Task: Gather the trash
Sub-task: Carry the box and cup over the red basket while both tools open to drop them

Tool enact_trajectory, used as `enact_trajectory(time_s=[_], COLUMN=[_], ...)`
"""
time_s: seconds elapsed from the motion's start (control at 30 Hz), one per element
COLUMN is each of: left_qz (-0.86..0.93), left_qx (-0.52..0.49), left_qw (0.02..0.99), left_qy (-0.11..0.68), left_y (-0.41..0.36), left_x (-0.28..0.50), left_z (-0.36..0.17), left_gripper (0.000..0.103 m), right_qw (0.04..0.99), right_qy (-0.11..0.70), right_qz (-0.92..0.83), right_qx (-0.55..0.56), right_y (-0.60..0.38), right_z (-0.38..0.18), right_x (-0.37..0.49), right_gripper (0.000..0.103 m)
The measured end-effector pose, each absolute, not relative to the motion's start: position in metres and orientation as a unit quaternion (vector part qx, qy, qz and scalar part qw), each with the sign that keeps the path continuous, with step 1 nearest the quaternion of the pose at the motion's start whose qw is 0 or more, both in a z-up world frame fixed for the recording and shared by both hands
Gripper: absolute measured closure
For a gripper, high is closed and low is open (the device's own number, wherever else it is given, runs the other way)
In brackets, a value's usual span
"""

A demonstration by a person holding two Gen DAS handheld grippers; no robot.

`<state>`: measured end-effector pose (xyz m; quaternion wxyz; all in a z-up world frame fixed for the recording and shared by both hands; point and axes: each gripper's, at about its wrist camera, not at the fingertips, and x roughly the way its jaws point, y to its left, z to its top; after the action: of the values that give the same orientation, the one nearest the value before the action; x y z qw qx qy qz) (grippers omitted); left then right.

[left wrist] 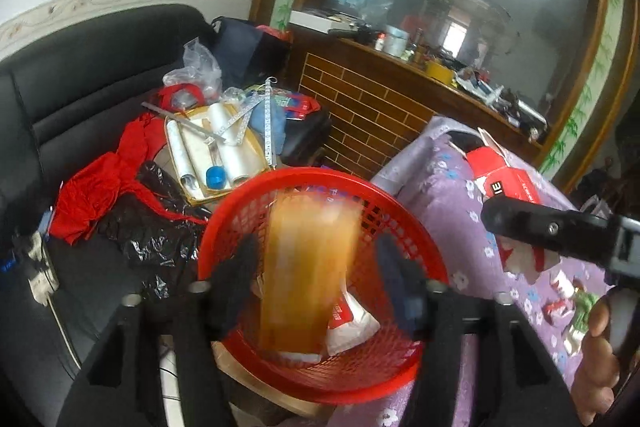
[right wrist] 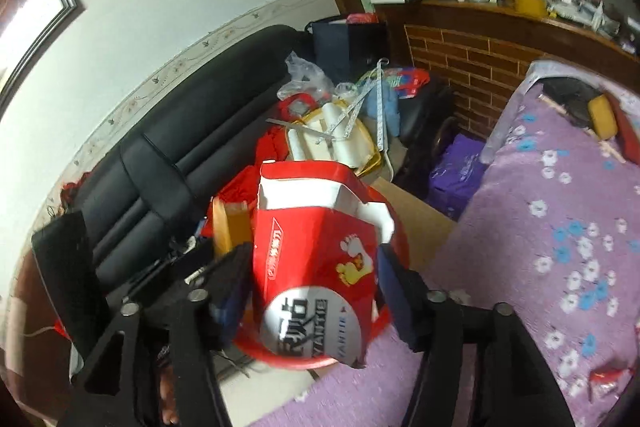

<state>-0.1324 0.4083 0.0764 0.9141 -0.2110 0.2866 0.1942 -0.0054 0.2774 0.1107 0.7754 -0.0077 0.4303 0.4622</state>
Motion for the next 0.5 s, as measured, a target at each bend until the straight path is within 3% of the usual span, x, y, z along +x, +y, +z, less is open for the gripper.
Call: enact_trajectory(time_s=[0.4, 0.5], left_qz=[0.198, 0.208], left_qx=[-0.210, -0.207], left_qw=[0.922, 0.919], left_qy=[0.258, 0.262], left_y=[0.384, 0.383], left_x=[-0.162, -0.175], left_z=[0.082, 0.082], left_gripper=[0.040, 0.040], right_qw=[0.776, 0.771], right_qy=[0.404, 0.404], right_qz=[0.485, 0.492], right_qx=[0.006, -0.007], right_y=[0.259, 0.275], right_z=[0.132, 0.129], right_x=[-0.024, -0.027], right_gripper=[0.034, 0.014])
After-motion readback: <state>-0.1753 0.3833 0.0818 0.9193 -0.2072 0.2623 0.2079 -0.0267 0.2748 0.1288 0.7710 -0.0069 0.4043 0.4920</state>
